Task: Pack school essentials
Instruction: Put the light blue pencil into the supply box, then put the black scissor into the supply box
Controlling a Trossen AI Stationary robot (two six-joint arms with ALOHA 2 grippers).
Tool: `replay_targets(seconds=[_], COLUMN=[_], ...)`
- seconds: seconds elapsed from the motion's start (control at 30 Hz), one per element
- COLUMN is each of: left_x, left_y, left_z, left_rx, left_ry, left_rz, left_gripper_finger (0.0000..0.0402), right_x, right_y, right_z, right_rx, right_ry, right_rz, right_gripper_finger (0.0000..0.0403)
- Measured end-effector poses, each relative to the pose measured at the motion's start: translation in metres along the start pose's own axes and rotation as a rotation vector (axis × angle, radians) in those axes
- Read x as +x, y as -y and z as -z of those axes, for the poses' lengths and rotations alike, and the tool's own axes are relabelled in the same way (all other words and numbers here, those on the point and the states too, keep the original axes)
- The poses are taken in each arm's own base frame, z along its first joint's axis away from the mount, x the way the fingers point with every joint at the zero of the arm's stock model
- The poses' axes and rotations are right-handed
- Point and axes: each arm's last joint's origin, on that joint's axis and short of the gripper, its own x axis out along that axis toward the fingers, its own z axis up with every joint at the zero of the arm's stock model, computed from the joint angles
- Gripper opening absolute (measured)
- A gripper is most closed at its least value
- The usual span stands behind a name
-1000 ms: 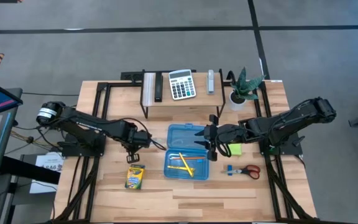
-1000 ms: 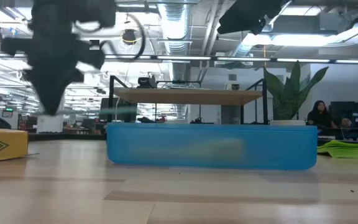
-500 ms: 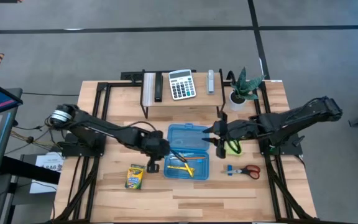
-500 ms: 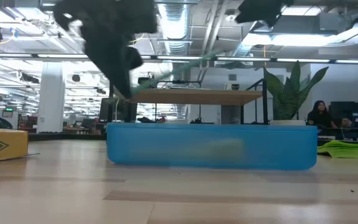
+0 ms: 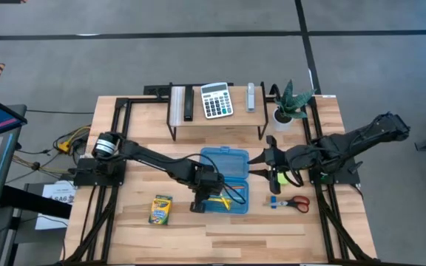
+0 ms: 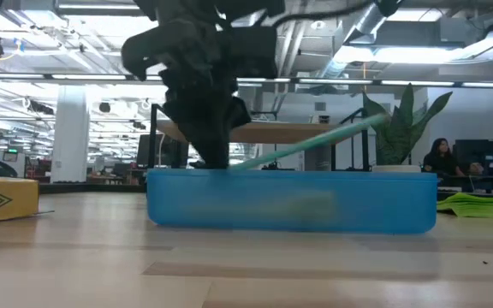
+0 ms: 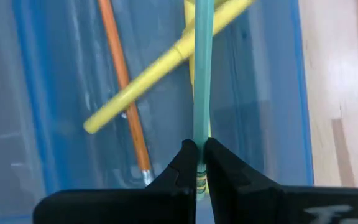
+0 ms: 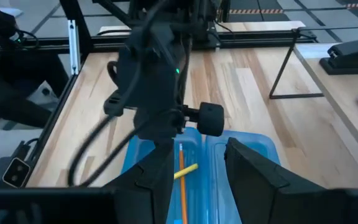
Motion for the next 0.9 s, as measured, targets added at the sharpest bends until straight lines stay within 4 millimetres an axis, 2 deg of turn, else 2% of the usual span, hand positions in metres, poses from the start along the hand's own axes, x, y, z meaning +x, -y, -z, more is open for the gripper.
replay_targets(seconds=[0.17,0.47,0.53,0.7,0.8,0.9], left_x=[0.002,0.001,-0.004,-0.035,-0.064,-0.088], left_y=[-0.002,-0.004,-0.003,0.000,0.003,0.005], left_z=[0.000,-0.001,0.001,0.001,0.002,0.014], left_rx=[-0.013,-0.019,-0.015,0.016,0.054,0.060], left_ry=[0.001,0.005,-0.008,0.047,0.165,0.314], left_rz=[0.013,-0.047,-0.045,-0.103,-0.136,-0.136], left_gripper_finger=[0.0022,0.0115,0.0129,0.0136,0.0126,0.0114], right_x=[0.000,0.000,0.000,-0.001,-0.003,-0.005], right_y=[0.000,0.000,0.000,0.000,0.000,-0.003], right_z=[0.000,0.000,0.000,-0.001,-0.001,0.002], right_rx=[-0.001,0.000,-0.001,-0.001,0.000,-0.004], right_ry=[0.000,0.004,0.003,0.005,0.010,-0.015], right_rz=[-0.002,0.000,0.000,0.000,-0.004,-0.018], right_gripper_finger=[0.0163,0.0163,0.0163,0.0163,0.0163,0.0163])
